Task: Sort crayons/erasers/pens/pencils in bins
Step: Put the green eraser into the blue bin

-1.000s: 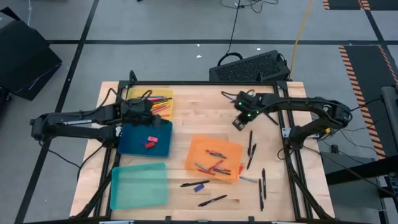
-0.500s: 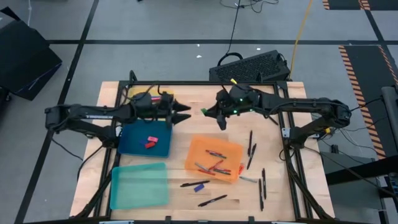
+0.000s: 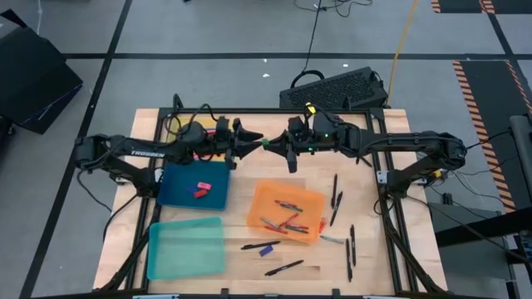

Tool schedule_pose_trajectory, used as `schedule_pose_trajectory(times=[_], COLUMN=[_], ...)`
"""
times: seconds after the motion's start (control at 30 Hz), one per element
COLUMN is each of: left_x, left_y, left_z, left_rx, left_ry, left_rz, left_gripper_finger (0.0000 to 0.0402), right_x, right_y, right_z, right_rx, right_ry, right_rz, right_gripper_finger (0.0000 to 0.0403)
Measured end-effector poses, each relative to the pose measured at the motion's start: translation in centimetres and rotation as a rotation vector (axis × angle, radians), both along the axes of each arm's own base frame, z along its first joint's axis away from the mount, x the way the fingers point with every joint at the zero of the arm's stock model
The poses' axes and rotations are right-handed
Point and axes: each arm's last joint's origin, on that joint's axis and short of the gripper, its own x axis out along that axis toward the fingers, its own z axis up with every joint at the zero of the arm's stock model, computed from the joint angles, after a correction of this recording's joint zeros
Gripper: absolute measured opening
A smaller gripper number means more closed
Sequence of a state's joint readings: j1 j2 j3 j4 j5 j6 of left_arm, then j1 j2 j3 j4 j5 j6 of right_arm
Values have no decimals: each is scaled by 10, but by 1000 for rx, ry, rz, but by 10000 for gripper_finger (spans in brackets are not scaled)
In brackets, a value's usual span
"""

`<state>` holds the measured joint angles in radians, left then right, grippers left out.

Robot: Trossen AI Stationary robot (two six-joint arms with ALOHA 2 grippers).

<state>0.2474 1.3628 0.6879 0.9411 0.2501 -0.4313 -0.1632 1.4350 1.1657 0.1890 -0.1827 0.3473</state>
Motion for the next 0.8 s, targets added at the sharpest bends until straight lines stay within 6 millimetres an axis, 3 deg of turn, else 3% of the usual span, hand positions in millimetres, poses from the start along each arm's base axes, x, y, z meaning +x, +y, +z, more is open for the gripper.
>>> schedule_pose_trajectory(times=[0.13,0.23,0.53,0.63,0.8], left_x=[7,10,10,10,9], left_y=[1,1,2,2,6], left_z=[13,12,10,10,9], left_rx=[24,28,18,20,14], left_ry=[-37,-27,0,0,14], left_rz=[-25,-60,-56,-53,-45], left_gripper_finger=[157,156,149,117,22], right_x=[5,7,6,6,6], right_y=[-1,-1,-2,-2,-3], right_z=[-2,-10,-3,0,-1], right_rx=[1,6,-5,-8,-11], right_ry=[-11,20,-27,-51,-45], right_rz=[-4,-10,-30,-29,-32], right_gripper_finger=[12,12,16,17,18])
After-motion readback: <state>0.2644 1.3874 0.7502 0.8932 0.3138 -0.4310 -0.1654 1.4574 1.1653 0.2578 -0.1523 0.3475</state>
